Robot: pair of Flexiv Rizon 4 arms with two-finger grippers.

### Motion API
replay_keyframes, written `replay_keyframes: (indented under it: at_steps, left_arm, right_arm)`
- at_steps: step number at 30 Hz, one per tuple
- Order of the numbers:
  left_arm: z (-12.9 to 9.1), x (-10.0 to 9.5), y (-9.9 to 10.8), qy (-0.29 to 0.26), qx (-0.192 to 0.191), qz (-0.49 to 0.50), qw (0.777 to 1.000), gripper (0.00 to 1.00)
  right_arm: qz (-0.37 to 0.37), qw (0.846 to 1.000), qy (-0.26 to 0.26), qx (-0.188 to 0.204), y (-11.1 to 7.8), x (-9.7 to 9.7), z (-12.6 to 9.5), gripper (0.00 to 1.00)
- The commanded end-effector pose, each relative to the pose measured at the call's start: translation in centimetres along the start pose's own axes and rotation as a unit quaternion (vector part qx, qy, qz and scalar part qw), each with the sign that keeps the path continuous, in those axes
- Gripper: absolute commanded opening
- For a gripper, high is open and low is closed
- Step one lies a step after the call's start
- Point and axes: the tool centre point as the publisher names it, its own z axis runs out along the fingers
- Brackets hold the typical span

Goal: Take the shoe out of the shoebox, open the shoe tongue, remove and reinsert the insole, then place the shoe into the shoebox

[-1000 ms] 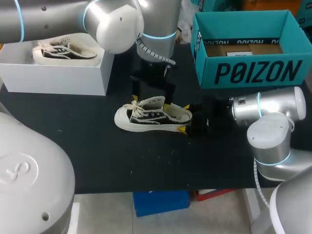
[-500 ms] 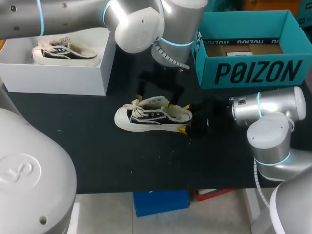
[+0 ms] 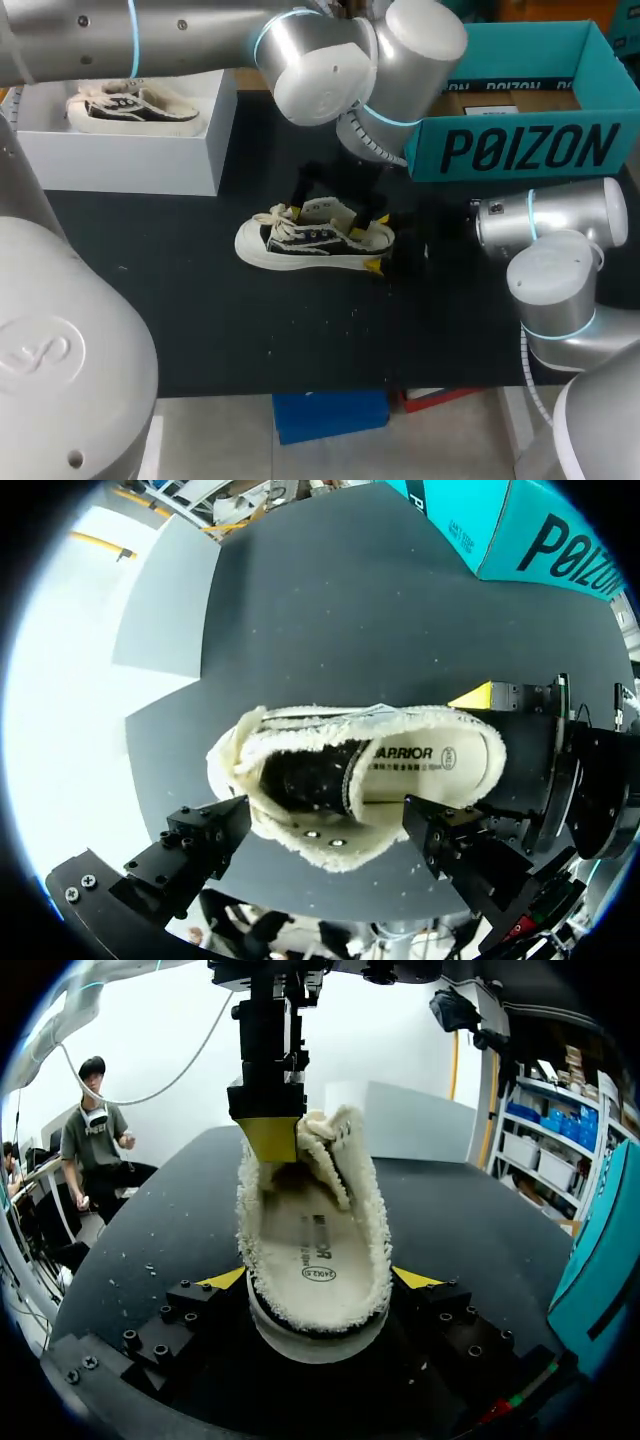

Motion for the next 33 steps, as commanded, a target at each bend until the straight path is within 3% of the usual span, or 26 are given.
replay_keyframes:
  at_steps: [1,12,14,17,19,24,25,26,33]
  left_arm:
    - [0.7,0.5,-0.5,-0.019,-0.008,-0.002,1.0,1.0]
    - [1.8,-0.2,-1.1,-0.039,-0.022,0.009,0.999,1.0]
    - [2.1,0.0,-1.3,-0.045,-0.032,0.012,0.998,0.92]
    - [2.4,0.1,-1.4,-0.051,-0.04,0.01,0.998,0.92]
    - [2.6,0.1,-1.4,-0.057,-0.045,0.011,0.997,0.87]
    - [2.8,0.1,-1.6,-0.066,-0.05,0.014,0.996,0.27]
    - [2.8,0.1,-1.6,-0.067,-0.05,0.015,0.996,0.04]
    - [2.8,0.1,-1.6,-0.068,-0.05,0.015,0.996,0.0]
    - [2.5,0.1,-1.6,-0.07,-0.045,0.019,0.996,0.0]
  right_arm:
    - [0.001,1.0,-0.001,0.0,-0.1,0.1,0.1,0.0]
    - [0.001,1.0,-0.001,0.0,-0.1,0.1,0.1,0.0]
    - [0.001,1.0,-0.001,0.0,-0.1,0.1,0.1,0.0]
    - [0.001,1.0,-0.001,0.0,-0.1,0.1,0.1,0.0]
    - [0.001,1.0,-0.001,0.0,-0.1,0.1,0.1,0.0]
    - [0.001,1.0,-0.001,0.0,-0.1,0.1,0.1,0.0]
    - [0.001,1.0,-0.001,0.0,-0.1,0.1,0.1,0.0]
    - [0.001,1.0,-0.001,0.0,-0.1,0.1,0.1,0.0]
    - [0.001,1.0,-0.001,0.0,-0.1,0.1,0.1,0.0]
